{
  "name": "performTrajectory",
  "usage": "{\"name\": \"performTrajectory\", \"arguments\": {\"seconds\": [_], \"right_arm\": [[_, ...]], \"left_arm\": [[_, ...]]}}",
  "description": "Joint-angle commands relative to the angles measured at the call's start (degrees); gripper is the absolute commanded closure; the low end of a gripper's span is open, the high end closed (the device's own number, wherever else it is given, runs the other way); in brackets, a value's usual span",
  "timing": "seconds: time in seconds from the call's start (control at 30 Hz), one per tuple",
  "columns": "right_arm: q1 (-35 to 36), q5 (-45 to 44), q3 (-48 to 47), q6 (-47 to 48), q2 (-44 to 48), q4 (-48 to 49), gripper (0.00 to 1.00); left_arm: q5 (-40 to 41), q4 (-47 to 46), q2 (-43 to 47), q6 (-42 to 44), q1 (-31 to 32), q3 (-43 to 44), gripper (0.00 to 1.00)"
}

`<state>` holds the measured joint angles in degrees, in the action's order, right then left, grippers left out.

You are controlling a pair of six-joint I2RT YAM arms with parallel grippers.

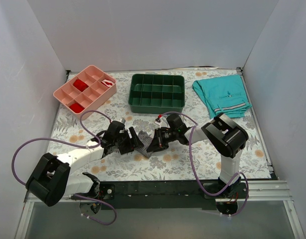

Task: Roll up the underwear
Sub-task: Roll the underwear to the center of the board.

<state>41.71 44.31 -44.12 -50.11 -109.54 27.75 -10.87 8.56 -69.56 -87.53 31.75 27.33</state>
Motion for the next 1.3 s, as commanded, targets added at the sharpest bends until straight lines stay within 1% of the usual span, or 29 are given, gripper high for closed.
{"name": "performTrajectory", "arguments": {"seconds": [0.0, 0.13, 0.4, 0.53, 0.6, 0.63, 0.83, 0.87, 0.9, 0.97, 1.07, 1.13, 1.2, 1.23, 1.27], "right_arm": [[0.1, -0.1, -0.6, 1.2, 2.0, -1.5, 0.99], [0.2, 0.2, -0.2, 1.8, 2.1, -1.4, 0.99], [0.6, 0.2, -0.4, 2.0, 2.0, -1.6, 0.99], [0.7, 0.2, -0.5, 2.0, 2.0, -1.6, 0.99], [0.7, 0.4, -0.6, 2.1, 2.0, -1.6, 0.99], [0.8, 0.5, -0.6, 2.2, 2.0, -1.6, 0.99], [1.2, 2.2, -1.4, 3.3, 2.4, -1.9, 0.97], [1.2, 2.3, -1.5, 3.3, 2.5, -2.2, 0.97], [1.2, 2.2, -1.6, 3.5, 2.7, -2.4, 0.94], [1.1, 2.0, -2.1, 4.4, 3.0, -3.7, 0.93], [1.3, 2.4, -2.6, 5.0, 3.0, -4.2, 0.91], [1.2, 2.4, -2.7, 5.8, 3.4, -4.5, 0.86], [1.3, 1.2, -2.6, 7.2, 5.1, -6.1, 0.79], [1.2, 0.5, -2.7, 8.4, 6.0, -7.3, 0.76], [1.3, -1.2, -2.8, 11.1, 7.0, -10.1, 0.71]], "left_arm": [[3.0, 0.5, -0.5, -1.3, 0.3, 1.8, 0.33], [5.1, 0.4, 0.4, -2.5, 0.2, 2.8, 0.29], [5.1, 0.7, -2.7, -8.1, 0.2, 3.6, 0.30], [4.3, 1.2, -5.3, -9.5, 0.3, 3.5, 0.36], [4.3, 1.7, -6.2, -9.7, 0.3, 3.5, 0.41], [4.3, 1.9, -6.9, -9.8, 0.3, 3.5, 0.46], [5.3, 4.2, -8.8, -9.3, 0.3, 4.9, 0.57], [5.5, 4.6, -9.1, -8.7, 0.3, 5.2, 0.61], [5.8, 5.1, -9.4, -8.6, 0.3, 5.9, 0.62], [6.5, 6.4, -9.8, -7.9, 0.3, 6.5, 0.65], [7.0, 7.8, -10.4, -7.5, 0.3, 7.3, 0.67], [7.2, 9.0, -10.8, -6.9, 0.3, 8.0, 0.69], [7.3, 10.8, -11.6, -6.3, 0.3, 8.9, 0.69], [7.3, 11.3, -12.0, -6.2, 0.3, 9.7, 0.70], [7.1, 11.7, -12.6, -5.8, 0.3, 10.0, 0.70]]}}
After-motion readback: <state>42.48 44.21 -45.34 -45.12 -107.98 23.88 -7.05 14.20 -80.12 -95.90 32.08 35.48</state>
